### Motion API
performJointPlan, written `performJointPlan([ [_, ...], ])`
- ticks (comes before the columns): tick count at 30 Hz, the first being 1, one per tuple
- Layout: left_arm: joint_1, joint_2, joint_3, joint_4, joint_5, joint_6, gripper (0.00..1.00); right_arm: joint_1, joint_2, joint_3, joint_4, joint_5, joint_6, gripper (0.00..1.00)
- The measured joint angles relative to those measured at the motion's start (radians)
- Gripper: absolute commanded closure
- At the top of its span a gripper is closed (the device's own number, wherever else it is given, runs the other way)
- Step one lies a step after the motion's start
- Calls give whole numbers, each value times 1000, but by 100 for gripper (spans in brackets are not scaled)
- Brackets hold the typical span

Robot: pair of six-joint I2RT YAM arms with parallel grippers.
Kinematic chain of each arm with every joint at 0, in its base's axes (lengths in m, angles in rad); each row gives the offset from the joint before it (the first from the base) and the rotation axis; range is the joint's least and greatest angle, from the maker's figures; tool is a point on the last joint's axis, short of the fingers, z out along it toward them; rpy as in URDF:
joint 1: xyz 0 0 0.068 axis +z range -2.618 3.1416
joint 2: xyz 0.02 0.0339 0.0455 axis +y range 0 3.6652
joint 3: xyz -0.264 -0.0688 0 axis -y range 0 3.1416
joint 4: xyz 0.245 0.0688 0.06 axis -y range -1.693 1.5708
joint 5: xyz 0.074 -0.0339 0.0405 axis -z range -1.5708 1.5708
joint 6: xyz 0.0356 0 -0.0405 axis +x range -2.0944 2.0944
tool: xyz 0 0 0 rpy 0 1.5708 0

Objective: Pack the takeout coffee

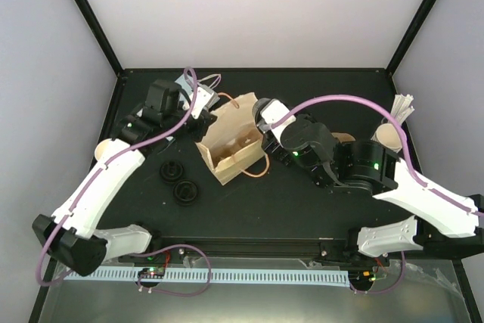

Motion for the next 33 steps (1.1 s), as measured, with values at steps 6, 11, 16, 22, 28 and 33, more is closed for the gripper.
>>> performJointPlan([
  [6,-64,-82,-85,43,-27,54,98,0,-50,-115,55,-68,-71,46],
  [11,-103,-116,-134,66,-57,95,98,0,-141,-230,117,-142,-135,46],
  [16,-155,-122,-137,74,-105,124,99,0,-173,-247,143,-237,-192,46],
  [22,-188,-122,-138,74,-147,140,99,0,-152,-275,134,-313,-237,45],
  [28,-201,-121,-138,73,-196,140,98,0,-127,-318,98,-347,-262,44],
  [33,-206,-114,-138,73,-232,140,98,3,-95,-329,63,-346,-262,44],
])
